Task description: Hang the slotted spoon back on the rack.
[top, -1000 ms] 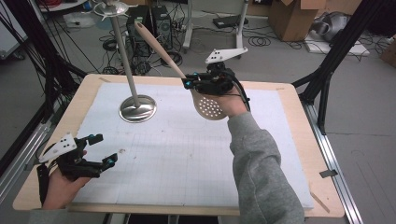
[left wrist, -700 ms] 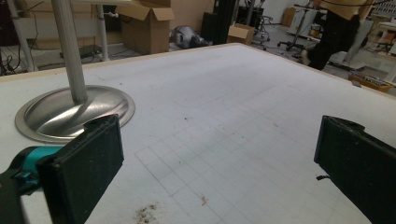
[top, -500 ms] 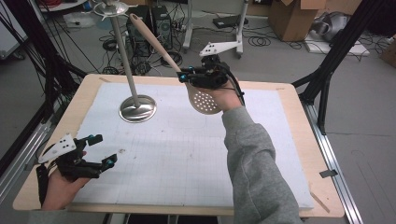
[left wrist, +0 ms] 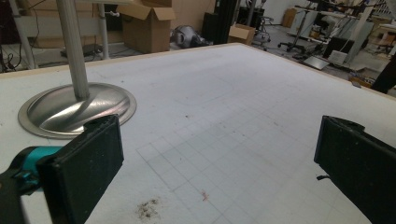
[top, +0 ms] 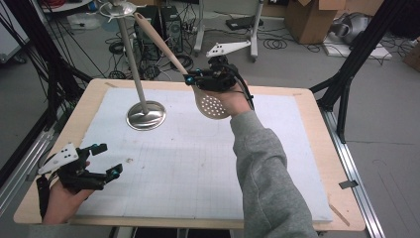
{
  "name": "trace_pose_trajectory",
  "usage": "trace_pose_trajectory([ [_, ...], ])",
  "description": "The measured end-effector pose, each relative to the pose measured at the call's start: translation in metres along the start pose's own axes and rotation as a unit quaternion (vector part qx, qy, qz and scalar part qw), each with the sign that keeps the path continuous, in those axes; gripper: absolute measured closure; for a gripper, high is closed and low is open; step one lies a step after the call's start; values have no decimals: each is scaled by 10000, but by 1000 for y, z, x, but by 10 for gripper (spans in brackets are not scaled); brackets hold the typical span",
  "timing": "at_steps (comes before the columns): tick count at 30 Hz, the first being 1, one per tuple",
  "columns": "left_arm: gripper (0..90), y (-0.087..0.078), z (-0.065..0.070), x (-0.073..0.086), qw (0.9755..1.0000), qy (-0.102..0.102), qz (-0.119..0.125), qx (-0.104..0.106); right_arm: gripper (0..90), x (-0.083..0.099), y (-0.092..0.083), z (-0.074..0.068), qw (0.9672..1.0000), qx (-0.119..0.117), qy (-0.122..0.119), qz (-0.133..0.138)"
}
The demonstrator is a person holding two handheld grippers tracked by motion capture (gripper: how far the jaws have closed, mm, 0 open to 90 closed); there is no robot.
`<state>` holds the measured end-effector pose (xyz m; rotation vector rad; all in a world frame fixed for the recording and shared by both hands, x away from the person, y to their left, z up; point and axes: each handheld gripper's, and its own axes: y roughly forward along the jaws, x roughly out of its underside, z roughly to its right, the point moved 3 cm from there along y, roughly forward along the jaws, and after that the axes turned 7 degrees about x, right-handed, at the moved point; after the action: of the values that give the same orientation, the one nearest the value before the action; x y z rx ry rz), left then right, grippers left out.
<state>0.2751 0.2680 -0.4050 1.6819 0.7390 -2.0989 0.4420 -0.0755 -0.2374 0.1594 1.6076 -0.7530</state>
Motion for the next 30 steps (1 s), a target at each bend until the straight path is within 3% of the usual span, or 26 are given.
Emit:
trace_pose_trajectory([
  [30,18,-3,1,-1,10000,8,31,-15,781,5,37,-11,9995,85,21,-290],
])
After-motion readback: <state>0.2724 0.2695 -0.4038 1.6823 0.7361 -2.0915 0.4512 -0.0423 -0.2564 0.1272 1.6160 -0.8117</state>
